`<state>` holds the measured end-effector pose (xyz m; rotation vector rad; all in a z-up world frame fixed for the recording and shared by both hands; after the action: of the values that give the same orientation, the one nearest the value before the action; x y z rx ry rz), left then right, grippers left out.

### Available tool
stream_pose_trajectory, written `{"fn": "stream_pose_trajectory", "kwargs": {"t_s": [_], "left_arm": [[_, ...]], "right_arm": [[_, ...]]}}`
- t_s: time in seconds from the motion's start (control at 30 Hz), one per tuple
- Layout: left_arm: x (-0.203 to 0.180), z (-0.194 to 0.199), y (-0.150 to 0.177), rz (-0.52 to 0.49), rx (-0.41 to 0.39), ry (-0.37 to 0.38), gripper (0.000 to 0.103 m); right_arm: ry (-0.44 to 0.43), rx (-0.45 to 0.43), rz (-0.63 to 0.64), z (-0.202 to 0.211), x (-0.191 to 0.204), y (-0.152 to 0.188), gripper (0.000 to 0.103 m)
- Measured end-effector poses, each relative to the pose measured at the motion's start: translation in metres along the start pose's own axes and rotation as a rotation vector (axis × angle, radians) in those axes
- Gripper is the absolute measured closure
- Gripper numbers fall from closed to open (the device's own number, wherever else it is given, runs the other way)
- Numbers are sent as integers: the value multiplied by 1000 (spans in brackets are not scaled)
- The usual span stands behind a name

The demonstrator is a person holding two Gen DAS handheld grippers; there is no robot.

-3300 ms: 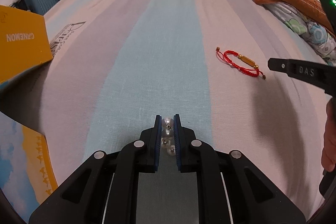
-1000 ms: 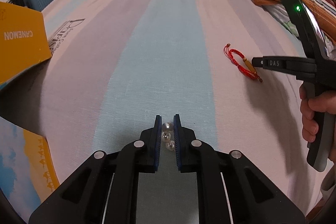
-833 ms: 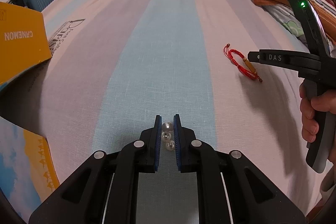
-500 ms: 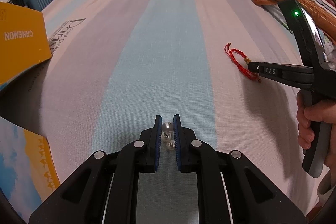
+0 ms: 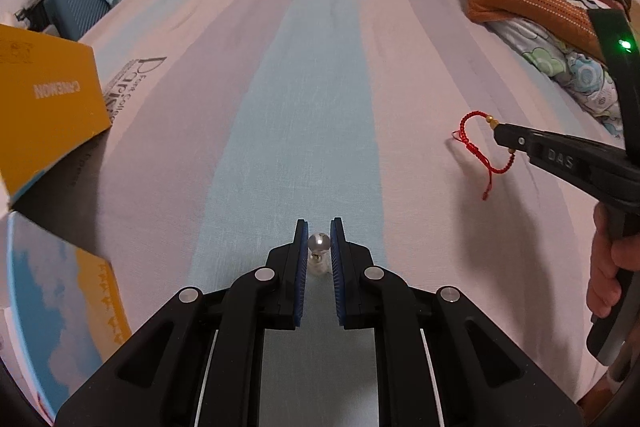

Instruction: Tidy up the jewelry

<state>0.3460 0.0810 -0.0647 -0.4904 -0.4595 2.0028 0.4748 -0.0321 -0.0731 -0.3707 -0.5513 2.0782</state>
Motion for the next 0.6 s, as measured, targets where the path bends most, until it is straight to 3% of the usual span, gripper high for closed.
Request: {"fn": "stream_pose_trajectory", "kwargs": {"t_s": [0.27,0.6], "left_arm": [[7,40,14,-22,-21,-1,92],[28,98,31,-31,-54,-25,92]], "right_arm": [[-13,-46,-28,60,4,23,99],[-39,-72,-70,123,30,79,99]]}}
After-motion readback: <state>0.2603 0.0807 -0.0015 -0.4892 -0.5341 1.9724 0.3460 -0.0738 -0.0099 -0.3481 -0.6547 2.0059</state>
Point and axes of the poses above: each gripper's, at about its wrist camera, not at the fingertips, and z roughly against the way its jaws point, x to its left, y to its underside, the point moved 8 cm from there along -z, roughly the way its jaws point, and after that the axes turned 13 degrees about z, right-handed, at the moved point
